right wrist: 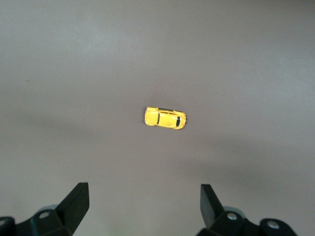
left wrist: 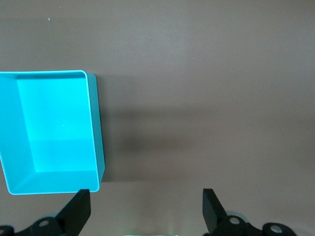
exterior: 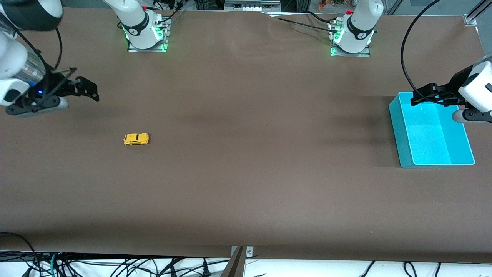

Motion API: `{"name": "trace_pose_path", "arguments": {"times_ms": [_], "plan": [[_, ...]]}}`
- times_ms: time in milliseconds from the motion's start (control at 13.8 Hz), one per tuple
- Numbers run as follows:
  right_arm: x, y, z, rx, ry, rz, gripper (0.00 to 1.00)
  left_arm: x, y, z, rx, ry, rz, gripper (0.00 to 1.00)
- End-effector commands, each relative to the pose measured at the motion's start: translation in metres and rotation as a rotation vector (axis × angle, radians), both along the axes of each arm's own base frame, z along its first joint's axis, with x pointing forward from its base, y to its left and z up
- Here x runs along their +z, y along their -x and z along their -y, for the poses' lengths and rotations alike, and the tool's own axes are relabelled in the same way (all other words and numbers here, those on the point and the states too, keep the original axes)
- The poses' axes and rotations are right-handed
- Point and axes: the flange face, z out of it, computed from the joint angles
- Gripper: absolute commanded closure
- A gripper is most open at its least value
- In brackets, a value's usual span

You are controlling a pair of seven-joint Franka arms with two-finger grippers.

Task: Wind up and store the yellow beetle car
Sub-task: 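Move the right gripper down over the yellow beetle car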

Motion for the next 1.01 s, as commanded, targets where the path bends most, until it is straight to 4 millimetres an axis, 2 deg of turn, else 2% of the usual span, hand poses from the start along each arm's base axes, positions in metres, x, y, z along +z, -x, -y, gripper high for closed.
{"name": "trace_pose_path", "arguments": {"times_ms": [0,145,289,507,651,941], "plan": [[-0.051,0.0,-0.004,0.033,0.002,0.015,0.0,0.003,-0.001,-0.003,-0.016,-0.008,0.01,0.0],[-0.095,0.003,-0.005,0.136,0.001,0.05,0.0,0.003,-0.001,-0.003,-0.016,-0.008,0.01,0.0],[-0.129,0.007,-0.007,0.266,-0.004,0.044,0.0,0.003,-0.001,-0.003,-0.015,-0.009,0.009,0.0],[-0.175,0.01,-0.006,0.573,-0.024,0.014,0.0,0.003,-0.001,-0.003,-0.015,-0.009,0.009,0.0],[-0.199,0.01,-0.003,0.775,-0.035,0.026,0.0,0.003,-0.001,-0.002,-0.016,-0.008,0.009,0.0],[-0.242,0.009,0.009,1.043,-0.065,0.012,0.0,0.003,-0.001,-0.003,-0.015,-0.009,0.009,0.0]]}}
